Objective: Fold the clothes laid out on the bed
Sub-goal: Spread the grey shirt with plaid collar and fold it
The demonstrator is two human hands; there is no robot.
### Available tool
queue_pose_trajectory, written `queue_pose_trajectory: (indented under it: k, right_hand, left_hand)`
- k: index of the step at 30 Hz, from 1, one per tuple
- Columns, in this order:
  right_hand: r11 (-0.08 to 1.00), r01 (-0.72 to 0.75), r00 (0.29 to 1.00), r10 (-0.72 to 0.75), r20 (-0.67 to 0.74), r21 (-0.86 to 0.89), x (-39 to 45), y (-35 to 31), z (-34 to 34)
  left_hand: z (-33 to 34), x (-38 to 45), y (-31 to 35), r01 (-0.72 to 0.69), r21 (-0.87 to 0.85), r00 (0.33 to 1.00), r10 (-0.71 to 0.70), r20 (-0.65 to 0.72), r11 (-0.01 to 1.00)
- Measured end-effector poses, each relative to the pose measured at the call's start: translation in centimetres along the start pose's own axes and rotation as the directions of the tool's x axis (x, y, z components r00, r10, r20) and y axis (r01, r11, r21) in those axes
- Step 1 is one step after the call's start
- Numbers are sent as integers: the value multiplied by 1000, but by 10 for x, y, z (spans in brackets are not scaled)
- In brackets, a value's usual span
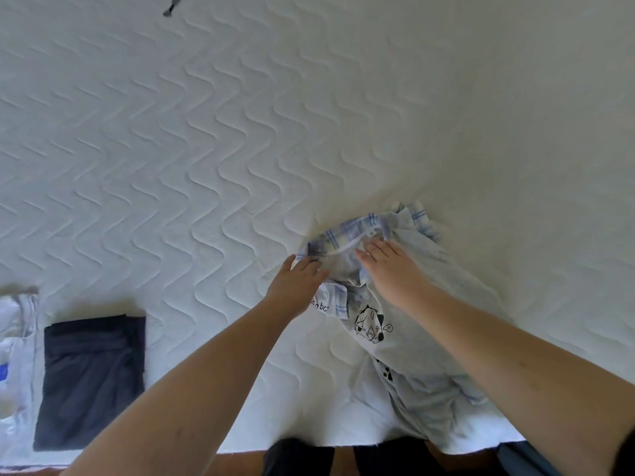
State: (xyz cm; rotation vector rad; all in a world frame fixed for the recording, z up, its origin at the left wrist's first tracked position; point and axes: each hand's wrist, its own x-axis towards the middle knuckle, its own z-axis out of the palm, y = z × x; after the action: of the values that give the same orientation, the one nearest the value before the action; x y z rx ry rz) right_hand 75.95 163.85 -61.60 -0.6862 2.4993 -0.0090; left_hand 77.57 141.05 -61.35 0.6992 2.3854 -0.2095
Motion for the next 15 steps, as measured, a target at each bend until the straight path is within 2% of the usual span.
queue_pose_trajectory:
  k: [5,9,11,13,15]
  right_hand:
    - [995,-47,998,44,-42,-88,-3,12,2]
    - [984,-66,998,65,-8,-167,-18,21,-7]
    - [985,-71,997,64,-50,-155,-30,23,-13]
    - [992,-66,988,50,-145,-107,-46,21,-25]
    - [997,-53,966,36,-257,-60,-65,16,-43]
  left_hand:
    - [8,6,-10,66,15,995,-65,-70,998]
    - [6,-1,-19,21,10,999,-21,-26,1000]
    - [-2,-8,-20,-8,-3,1000,8,-21,1000]
    - [-18,-21,-18,-23,12,994,24,-110,1000]
    - [-39,-41,-12,-51,19,957,54,-284,999]
